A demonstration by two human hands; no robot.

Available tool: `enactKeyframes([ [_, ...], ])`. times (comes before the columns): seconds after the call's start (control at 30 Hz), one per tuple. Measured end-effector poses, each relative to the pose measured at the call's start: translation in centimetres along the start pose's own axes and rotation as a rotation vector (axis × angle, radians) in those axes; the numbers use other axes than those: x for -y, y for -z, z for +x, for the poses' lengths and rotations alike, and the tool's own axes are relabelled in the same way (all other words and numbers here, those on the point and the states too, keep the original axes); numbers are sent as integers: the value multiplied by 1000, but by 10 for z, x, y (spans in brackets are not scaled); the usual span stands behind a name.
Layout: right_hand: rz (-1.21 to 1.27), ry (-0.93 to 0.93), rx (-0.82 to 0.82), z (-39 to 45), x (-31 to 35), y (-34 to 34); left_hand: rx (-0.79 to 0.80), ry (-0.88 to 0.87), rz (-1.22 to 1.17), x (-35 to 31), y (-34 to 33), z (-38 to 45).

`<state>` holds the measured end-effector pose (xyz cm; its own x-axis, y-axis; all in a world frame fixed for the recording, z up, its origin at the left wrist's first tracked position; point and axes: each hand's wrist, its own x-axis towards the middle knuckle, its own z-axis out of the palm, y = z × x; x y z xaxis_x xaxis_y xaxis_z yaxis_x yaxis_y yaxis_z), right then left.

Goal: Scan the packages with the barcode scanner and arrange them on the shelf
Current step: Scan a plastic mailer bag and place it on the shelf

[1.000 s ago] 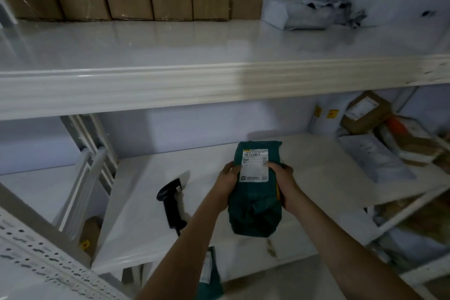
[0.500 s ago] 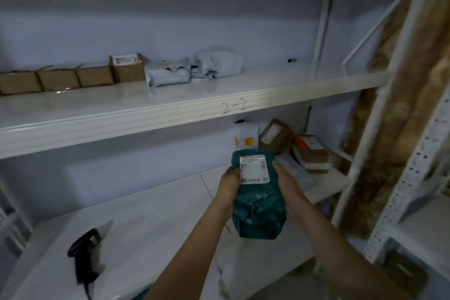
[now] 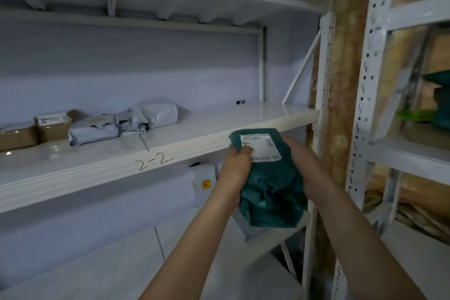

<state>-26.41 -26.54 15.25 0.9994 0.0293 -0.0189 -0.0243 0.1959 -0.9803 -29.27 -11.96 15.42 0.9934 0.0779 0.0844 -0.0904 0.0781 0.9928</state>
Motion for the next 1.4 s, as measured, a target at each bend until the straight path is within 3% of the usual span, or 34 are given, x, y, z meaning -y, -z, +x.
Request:
enactKeyframes([
  [0.27,8,132,19,72,51,-23,-65,-155,8,-49,-2,72],
  [0.5,-29,162,142,162,71,-62,-220,-145,110,-69,28,161],
  [0.7,-14,68,333,242,79,-97,-337,-108,283,-81,53,225],
  [0.87,-118,-20,388,302,84,-138,-408,-38,353,-91,83,277],
  [1.03,-384,-119,600,334,78,-162,-427,152,767,-93,106,294],
  [1.13,-544,-71,685,347,81,-165,-339,155,1038,-93,117,285],
  [1.23,-554,-52,731,359,73,-163,-273,128,1288,-89,124,275],
  [1.4,-552,-44,776,357,66,-182,-414,130,1502,-85,130,283],
])
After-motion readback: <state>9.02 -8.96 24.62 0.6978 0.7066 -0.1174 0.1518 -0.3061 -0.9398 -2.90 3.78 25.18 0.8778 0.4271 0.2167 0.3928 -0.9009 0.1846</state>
